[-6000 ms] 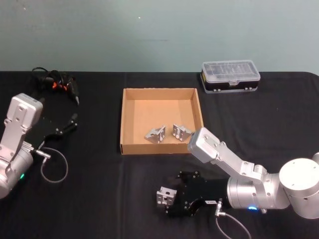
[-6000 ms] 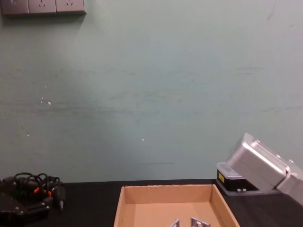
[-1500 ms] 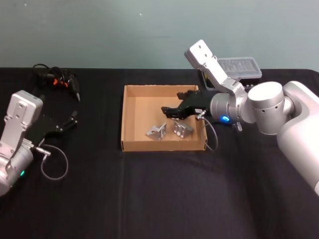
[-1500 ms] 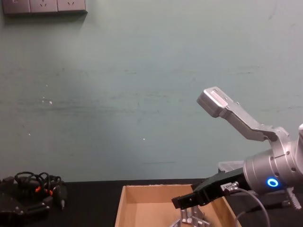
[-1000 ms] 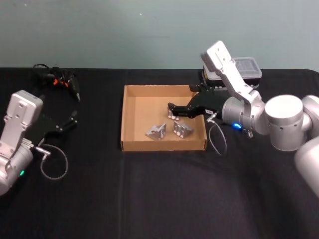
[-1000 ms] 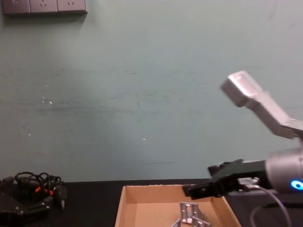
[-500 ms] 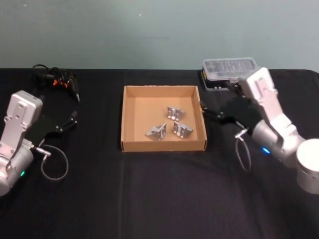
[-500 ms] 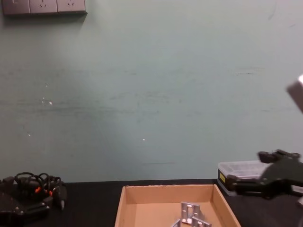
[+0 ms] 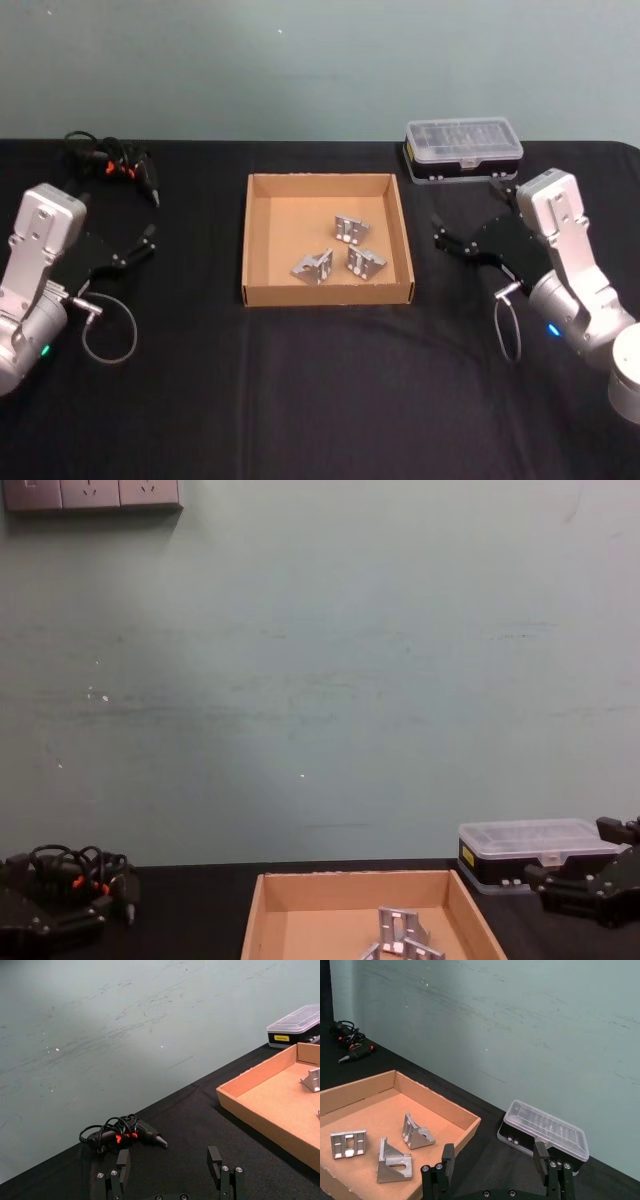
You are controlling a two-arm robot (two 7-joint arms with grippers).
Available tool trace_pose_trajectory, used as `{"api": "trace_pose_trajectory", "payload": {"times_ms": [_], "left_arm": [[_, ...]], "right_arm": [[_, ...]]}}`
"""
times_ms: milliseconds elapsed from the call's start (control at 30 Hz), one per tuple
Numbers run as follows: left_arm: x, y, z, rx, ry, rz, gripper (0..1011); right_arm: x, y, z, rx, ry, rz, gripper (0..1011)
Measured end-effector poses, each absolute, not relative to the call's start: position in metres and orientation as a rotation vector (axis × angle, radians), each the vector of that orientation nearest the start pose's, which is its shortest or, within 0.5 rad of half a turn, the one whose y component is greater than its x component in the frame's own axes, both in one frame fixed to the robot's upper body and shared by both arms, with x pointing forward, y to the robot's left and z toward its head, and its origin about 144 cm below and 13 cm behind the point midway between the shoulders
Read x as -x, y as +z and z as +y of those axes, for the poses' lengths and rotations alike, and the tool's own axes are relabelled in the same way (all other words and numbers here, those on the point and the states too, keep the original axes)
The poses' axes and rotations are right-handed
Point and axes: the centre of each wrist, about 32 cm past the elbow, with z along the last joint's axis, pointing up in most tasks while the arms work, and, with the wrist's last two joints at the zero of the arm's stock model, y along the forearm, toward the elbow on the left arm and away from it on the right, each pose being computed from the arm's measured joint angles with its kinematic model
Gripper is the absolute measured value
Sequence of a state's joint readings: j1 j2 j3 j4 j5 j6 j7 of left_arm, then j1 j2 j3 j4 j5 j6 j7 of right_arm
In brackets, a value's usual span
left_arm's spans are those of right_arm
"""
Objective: Use one hand to pick up the angle iron from the table and place it into the box.
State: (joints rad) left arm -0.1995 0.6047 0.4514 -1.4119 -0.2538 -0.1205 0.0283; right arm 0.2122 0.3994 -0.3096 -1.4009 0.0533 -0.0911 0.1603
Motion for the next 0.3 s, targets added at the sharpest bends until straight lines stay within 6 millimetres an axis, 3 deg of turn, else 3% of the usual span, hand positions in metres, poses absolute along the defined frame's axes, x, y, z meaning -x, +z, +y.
{"api": "trace_pose_trajectory", "payload": {"times_ms": [300], "left_arm": [[-0.4886,1.1398,0.3097,-0.305,1.248,-0.285,1011]], "right_arm": [[-0.5083,1.1534,-0.2727,0.269,-1.148,-0.312,1003]]}}
